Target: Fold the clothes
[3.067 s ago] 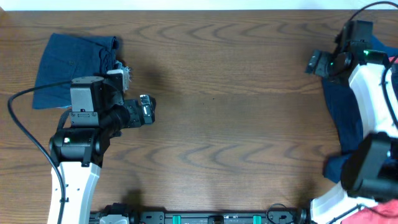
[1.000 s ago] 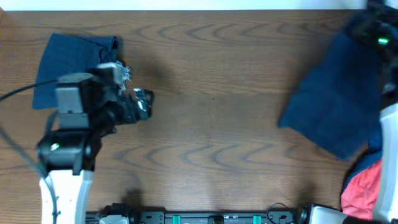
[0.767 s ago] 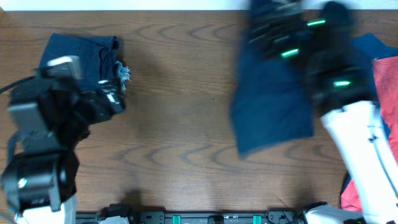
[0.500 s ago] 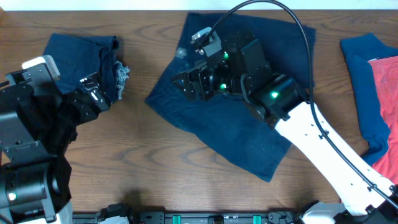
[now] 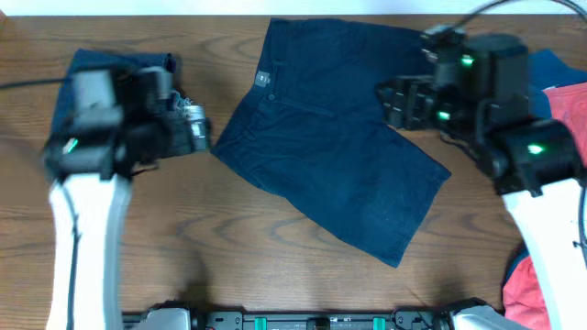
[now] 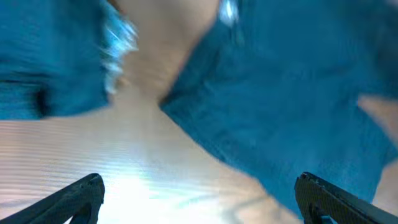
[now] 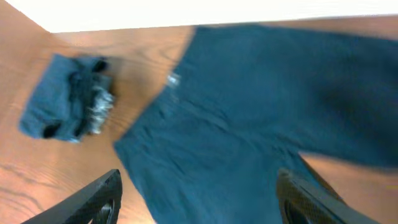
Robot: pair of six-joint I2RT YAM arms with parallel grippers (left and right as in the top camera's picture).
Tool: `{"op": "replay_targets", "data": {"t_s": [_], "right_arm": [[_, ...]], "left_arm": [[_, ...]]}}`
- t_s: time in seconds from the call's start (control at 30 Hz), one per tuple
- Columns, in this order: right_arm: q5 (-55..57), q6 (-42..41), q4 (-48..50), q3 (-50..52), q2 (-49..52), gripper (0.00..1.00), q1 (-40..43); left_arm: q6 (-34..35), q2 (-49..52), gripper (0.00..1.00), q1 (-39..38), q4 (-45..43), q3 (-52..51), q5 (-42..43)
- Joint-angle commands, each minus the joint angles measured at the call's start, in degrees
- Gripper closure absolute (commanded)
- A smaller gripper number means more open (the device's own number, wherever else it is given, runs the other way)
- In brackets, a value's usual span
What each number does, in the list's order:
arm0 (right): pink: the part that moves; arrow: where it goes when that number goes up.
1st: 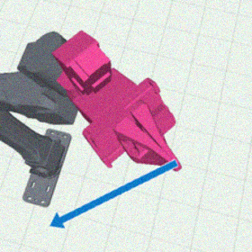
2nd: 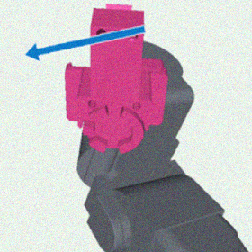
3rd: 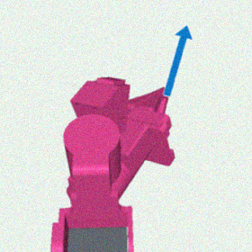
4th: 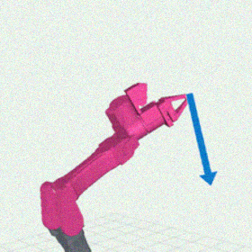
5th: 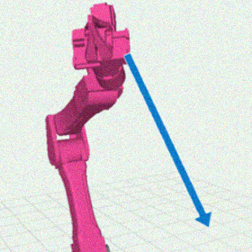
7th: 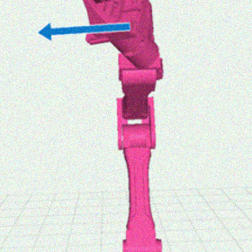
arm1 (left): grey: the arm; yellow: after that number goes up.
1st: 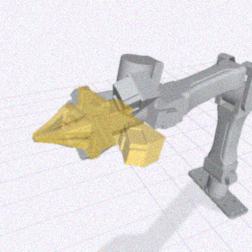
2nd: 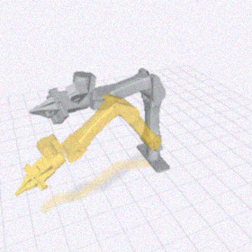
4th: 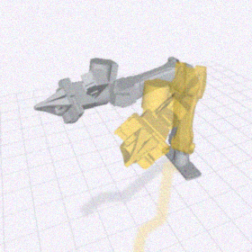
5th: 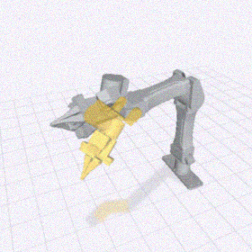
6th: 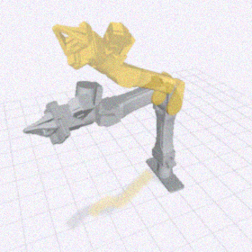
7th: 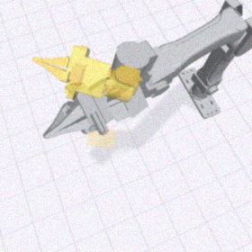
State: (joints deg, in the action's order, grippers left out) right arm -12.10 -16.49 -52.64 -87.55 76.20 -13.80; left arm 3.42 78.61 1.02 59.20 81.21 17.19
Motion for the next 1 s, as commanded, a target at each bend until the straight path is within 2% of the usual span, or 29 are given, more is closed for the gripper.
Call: {"op": "replay_targets", "data": {"t_s": [0.0, 0.1, 0.13, 0.17, 0.2, 0.27, 0.47, 0.67, 0.7, 0.73, 0.77, 0.83, 0.97], "right_arm": [[0.1, 0.2, -5.3, -0.5, -0.1, 0.23, 3.6], [0.1, 0.2, -11.6, -0.5, 0.0, 0.23, 6.7], [0.2, 0.2, -13.1, -0.5, 0.0, 0.23, 7.6], [0.2, 0.2, -14.6, -0.5, 0.0, 0.23, 8.7], [0.3, 0.2, -15.9, -0.3, 0.0, 0.23, 9.8], [0.3, 0.3, -17.4, 0.2, 0.0, 0.23, 11.4], [0.3, 0.3, -19.4, 4.2, 0.5, 0.24, 13.9], [0.3, 0.2, -17.4, 12.6, 1.6, 0.23, 15.1], [0.3, 0.2, -16.4, 14.6, 1.9, 0.23, 15.3], [0.3, 0.2, -15.2, 16.8, 2.2, 0.23, 15.6], [0.4, 0.2, -14.0, 18.8, 2.4, 0.24, 15.9], [1.6, -0.3, -11.6, 22.8, 2.9, 0.23, 16.7], [6.8, -2.8, -4.9, 30.1, 3.0, 0.21, 18.5]], "left_arm": [[-3.0, 7.3, 0.02, -3.4, 0.3, 0.6, -2.6], [-2.3, 14.7, 0.00, -4.5, -0.9, 0.6, -5.9], [-1.9, 16.9, 0.04, -4.7, -1.7, 0.6, -5.9], [-1.9, 19.4, 0.11, -4.9, -2.7, 0.6, -5.9], [-1.9, 22.0, 0.25, -5.0, -4.0, 0.6, -5.9], [-1.7, 26.0, 0.36, -5.0, -5.9, 0.6, -5.9], [-1.8, 34.5, 0.33, -5.0, -11.5, 0.6, -7.7], [-2.6, 38.5, 0.31, -5.0, -14.4, 0.5, -7.9], [-2.6, 39.0, 0.36, -5.0, -14.4, 0.5, -8.1], [-2.6, 39.3, 0.47, -5.0, -14.0, 0.5, -8.1], [-2.5, 39.5, 0.60, -5.0, -13.1, 0.5, -8.9], [-1.6, 39.7, 0.94, -5.0, -10.0, 0.5, -13.8], [5.6, 39.7, 0.94, -4.2, -3.7, 0.1, -24.4]]}}
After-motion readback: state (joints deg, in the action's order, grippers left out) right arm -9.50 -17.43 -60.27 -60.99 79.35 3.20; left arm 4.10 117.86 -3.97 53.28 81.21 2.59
